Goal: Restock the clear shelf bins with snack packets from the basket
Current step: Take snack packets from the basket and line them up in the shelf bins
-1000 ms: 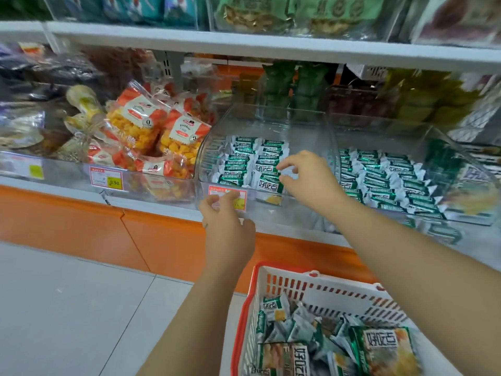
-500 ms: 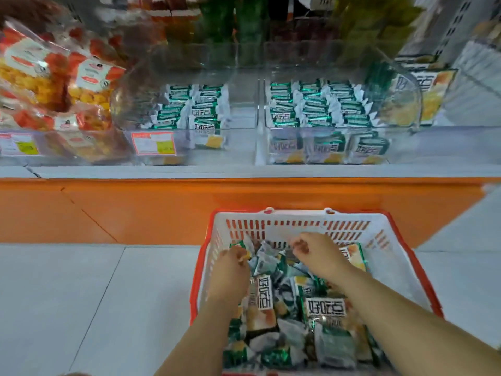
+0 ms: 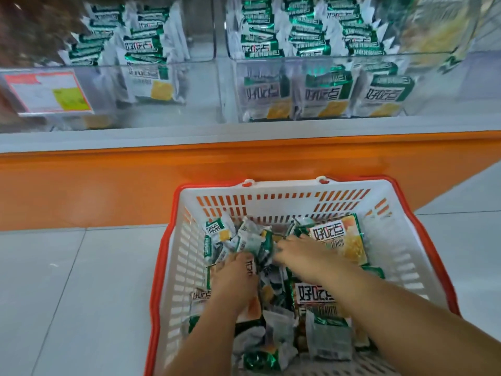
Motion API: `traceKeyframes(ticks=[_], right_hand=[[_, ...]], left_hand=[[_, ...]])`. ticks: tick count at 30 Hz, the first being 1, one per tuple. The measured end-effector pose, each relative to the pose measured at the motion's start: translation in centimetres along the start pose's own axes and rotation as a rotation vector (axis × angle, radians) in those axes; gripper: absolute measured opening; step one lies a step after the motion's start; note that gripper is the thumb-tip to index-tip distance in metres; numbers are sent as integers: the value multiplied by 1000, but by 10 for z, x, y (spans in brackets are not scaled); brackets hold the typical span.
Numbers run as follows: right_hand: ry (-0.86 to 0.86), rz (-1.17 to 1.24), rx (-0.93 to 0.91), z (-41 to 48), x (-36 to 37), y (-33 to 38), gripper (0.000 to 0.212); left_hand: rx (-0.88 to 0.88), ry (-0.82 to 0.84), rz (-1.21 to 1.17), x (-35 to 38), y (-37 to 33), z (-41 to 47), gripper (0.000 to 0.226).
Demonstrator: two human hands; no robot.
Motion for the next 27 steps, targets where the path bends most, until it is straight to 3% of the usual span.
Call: traceKeyframes(ticks=[3,7,10,13,20,27], right_hand=[[99,-104,-22,6,3,3,41],[64,-15,-27,11,-4,2,14],[69,70,39,1,-10,0,28],[63,150,107,-12,-16,-2,25],[-214,380,121,-48,-101,-5,7],[-488,777,85,-110,-203,28,18]], left_hand=[[20,-24,-7,0,2,1,50],[31,-16,-13,-2,1,-3,52],[44,51,-10,-6,-4,-14,54],[66,99,-48,-20,-10,-27,49],[208,-42,-166,-126,-45,-71,45],[291,-167,-308,-232,-51,-130,53]])
Point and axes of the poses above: each hand's wrist, its own z-axis towards the middle knuckle, its own x-axis out of the palm, y = z × x, the point moved 7 cm from there along z, towards the middle knuckle, and after that the axes turned 6 degrees about z, right-handed, at the moved point
